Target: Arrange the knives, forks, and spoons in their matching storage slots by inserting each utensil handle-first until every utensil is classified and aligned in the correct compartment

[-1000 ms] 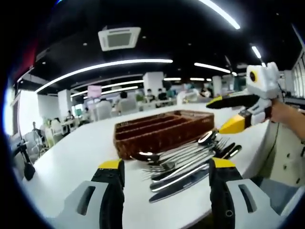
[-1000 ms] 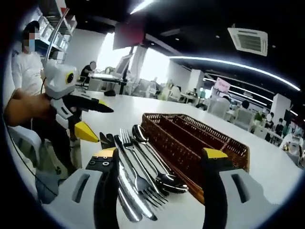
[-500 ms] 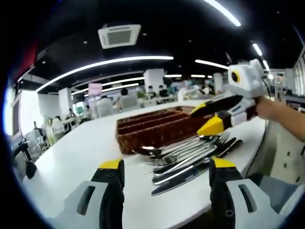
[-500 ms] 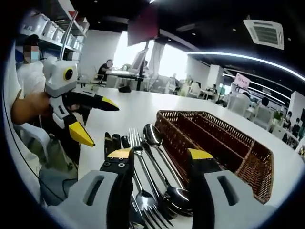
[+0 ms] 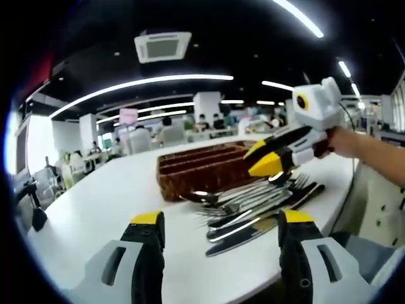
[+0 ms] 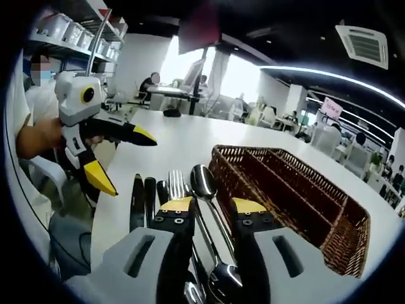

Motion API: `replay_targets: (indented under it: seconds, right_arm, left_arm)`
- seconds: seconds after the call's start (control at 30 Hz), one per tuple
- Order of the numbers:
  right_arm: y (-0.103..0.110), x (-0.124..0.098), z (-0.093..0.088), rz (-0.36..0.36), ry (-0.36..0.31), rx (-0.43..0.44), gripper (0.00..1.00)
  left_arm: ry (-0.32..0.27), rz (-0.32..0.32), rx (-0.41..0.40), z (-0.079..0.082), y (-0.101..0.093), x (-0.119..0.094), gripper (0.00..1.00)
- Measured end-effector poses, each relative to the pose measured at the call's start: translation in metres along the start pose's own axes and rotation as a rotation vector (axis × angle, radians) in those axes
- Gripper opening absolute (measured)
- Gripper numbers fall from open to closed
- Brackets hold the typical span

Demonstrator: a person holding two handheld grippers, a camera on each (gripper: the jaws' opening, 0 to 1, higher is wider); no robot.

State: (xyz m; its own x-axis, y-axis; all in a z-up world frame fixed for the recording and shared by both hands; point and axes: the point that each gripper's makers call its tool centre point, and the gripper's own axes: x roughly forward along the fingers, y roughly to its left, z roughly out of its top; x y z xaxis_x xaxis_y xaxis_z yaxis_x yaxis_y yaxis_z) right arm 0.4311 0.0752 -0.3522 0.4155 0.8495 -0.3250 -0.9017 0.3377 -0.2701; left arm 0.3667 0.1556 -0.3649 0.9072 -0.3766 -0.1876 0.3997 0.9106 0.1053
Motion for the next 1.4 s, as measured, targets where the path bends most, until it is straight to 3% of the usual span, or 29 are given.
replay_targets:
  seconds: [0.07,0.13,0.37,0.47,0.7,0.87,0.93,1.1,1.4]
  right_arm:
    - [0.001,0.006,-0.003,0.026,0.0,0.041,0.23]
    - [-0.004,0.014,-0.014,0.035,0.033,0.03,0.22]
    - [0.0,0.024,-0.022,0.069,0.065,0.007,0.19]
    - [0.004,0.029,-0.028,0.088,0.1,-0.047,0.15]
    - [0.005,0.034,-0.025,0.107,0.104,-0.055,0.14]
    - [0.002,0.039,-0.025,0.115,0.112,-0.025,0.14]
    - [0.006,0.041,-0.025,0.128,0.108,0.037,0.14]
    - [0.006,0.046,-0.031,0.132,0.139,0.033,0.14]
    - [0.005,0.051,-0.033,0.181,0.144,0.082,0.14]
  left_arm:
    - [-0.006,-0.004,-0.013,-0.001,0.0,0.001,0.74]
    - [-0.01,-0.007,-0.023,-0.003,0.001,0.003,0.74]
    - [-0.004,-0.009,-0.041,-0.011,0.004,0.003,0.73]
    - [-0.003,-0.008,-0.041,-0.013,0.005,0.003,0.73]
    - [-0.01,-0.003,-0.064,-0.014,0.009,-0.001,0.73]
    - [-0.007,-0.002,-0.06,-0.016,0.009,-0.003,0.73]
    - [-0.004,-0.002,-0.064,-0.016,0.008,-0.003,0.73]
    - [-0.024,-0.01,-0.067,-0.009,0.006,-0.006,0.73]
    - [-0.014,-0.02,-0.063,-0.01,0.004,-0.009,0.73]
